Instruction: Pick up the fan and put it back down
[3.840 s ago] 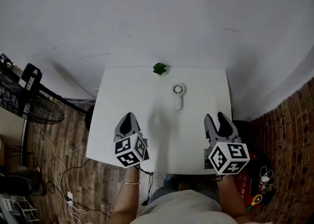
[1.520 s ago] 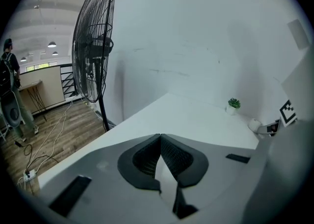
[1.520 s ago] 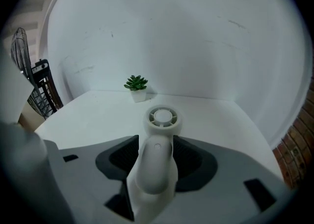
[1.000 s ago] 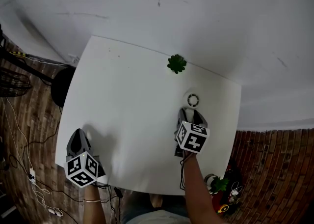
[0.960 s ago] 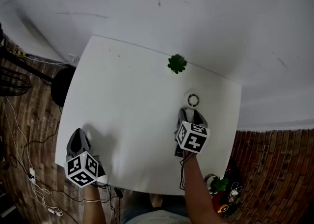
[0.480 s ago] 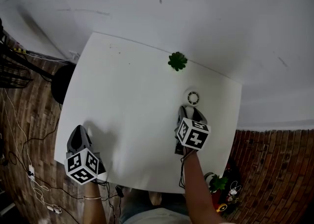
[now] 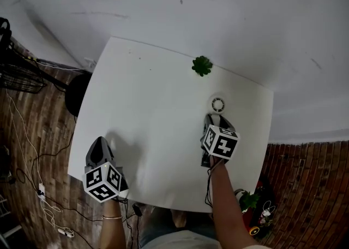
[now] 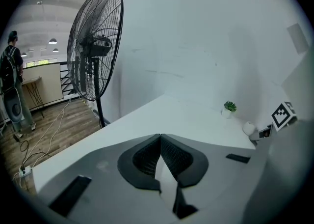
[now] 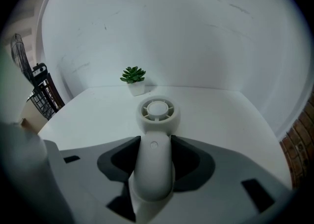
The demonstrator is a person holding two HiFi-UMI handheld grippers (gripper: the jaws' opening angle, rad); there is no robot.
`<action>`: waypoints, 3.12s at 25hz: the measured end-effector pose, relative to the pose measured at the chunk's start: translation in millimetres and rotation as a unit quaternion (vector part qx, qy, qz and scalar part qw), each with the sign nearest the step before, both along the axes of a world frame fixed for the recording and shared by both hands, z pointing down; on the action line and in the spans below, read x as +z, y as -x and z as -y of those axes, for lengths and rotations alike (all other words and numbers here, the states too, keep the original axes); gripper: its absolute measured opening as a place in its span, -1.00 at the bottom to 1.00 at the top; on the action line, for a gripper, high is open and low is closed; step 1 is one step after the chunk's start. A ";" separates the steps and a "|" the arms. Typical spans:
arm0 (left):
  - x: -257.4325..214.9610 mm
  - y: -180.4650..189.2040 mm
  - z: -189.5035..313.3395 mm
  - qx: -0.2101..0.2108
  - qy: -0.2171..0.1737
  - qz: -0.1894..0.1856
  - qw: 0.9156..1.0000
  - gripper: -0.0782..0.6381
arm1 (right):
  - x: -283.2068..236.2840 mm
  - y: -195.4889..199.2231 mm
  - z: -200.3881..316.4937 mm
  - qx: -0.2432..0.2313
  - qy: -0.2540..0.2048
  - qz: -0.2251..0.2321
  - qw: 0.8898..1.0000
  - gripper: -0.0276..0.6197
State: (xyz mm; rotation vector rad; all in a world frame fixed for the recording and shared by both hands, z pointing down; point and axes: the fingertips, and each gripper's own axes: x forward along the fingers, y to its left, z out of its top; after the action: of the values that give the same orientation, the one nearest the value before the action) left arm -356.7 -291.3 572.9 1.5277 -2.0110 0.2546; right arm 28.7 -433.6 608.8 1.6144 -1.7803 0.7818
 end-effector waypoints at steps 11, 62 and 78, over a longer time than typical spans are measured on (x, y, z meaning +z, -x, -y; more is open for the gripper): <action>-37.2 -31.1 9.3 0.034 -0.034 0.023 0.999 -0.75 | -56.2 -3.1 -3.0 -0.008 -0.067 0.024 0.997 -0.32; -333.1 -184.5 -32.5 0.097 -0.275 0.089 0.953 -0.75 | -433.8 -69.9 -143.7 -0.073 -0.476 0.073 0.873 -0.32; -274.7 -82.8 -79.3 -0.008 -0.209 0.087 0.974 -0.75 | -381.5 40.3 -126.5 -0.164 -0.409 0.105 0.891 -0.32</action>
State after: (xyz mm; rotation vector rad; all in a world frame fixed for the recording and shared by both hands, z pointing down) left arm -273.9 -212.0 298.2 1.7911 -2.3230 -0.0513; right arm -11.5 -307.0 227.3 1.6520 -2.6763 0.0085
